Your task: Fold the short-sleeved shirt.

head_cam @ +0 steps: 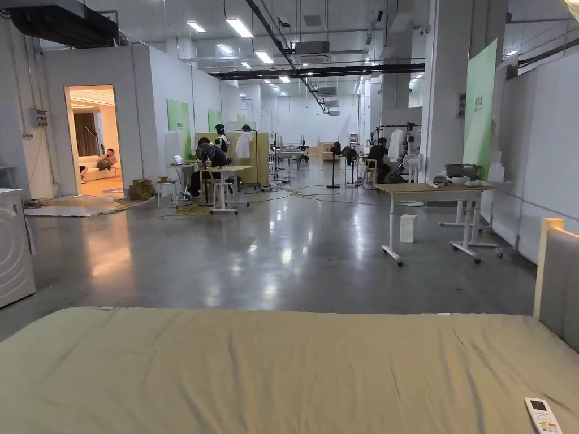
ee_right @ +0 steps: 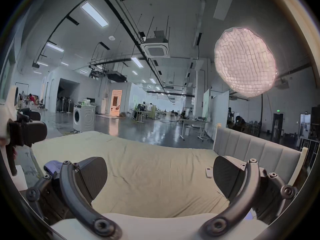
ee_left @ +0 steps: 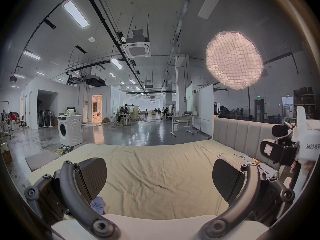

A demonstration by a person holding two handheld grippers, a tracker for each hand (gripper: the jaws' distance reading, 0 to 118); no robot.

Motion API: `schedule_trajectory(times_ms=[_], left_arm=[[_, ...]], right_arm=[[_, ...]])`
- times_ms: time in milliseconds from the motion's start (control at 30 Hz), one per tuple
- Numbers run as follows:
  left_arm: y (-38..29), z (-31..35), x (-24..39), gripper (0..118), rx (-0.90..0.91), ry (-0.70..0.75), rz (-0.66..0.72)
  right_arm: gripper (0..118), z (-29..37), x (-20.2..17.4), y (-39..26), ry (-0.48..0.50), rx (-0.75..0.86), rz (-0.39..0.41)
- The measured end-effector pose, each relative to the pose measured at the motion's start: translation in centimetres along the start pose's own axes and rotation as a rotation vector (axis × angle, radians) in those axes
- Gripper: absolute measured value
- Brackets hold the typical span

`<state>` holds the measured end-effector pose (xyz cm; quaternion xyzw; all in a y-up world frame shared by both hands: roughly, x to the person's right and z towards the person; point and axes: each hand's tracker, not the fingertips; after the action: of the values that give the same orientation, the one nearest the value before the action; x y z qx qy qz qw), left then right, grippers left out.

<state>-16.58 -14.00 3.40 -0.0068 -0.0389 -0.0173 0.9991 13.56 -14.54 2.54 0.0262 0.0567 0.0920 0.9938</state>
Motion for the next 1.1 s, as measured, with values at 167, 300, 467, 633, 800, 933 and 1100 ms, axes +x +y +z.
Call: schedule_trajectory(times_ms=[167, 300, 467, 633, 800, 933, 1100], left_arm=[[0.3, 0.0, 0.0, 118, -0.001, 0.007, -0.019], [0.2, 0.0, 0.0, 118, 0.004, 0.006, -0.004], [0.1, -0.1, 0.2, 118, -0.004, -0.001, -0.002], [0.1, -0.3, 0.4, 118, -0.008, -0.008, -0.012], [0.1, -0.2, 0.4, 118, -0.013, -0.007, -0.02], [0.1, -0.1, 0.3, 118, -0.013, -0.003, -0.027], [0.0, 0.0, 0.2, 118, -0.015, -0.001, -0.019]], right_arm=[[118, -0.1, 1.3, -0.3, 0.055, -0.017, -0.139], [118, -0.3, 1.6, -0.2, 0.007, -0.018, -0.127], [118, -0.7, 1.7, -0.7, 0.004, -0.054, -0.141], [118, -0.8, 1.6, -0.9, 0.007, -0.071, -0.142], [118, -0.8, 1.3, -1.2, 0.002, -0.077, -0.142], [118, -0.9, 1.3, -1.5, 0.014, -0.093, -0.167], [118, -1.1, 1.1, -1.6, 0.009, -0.106, -0.159]])
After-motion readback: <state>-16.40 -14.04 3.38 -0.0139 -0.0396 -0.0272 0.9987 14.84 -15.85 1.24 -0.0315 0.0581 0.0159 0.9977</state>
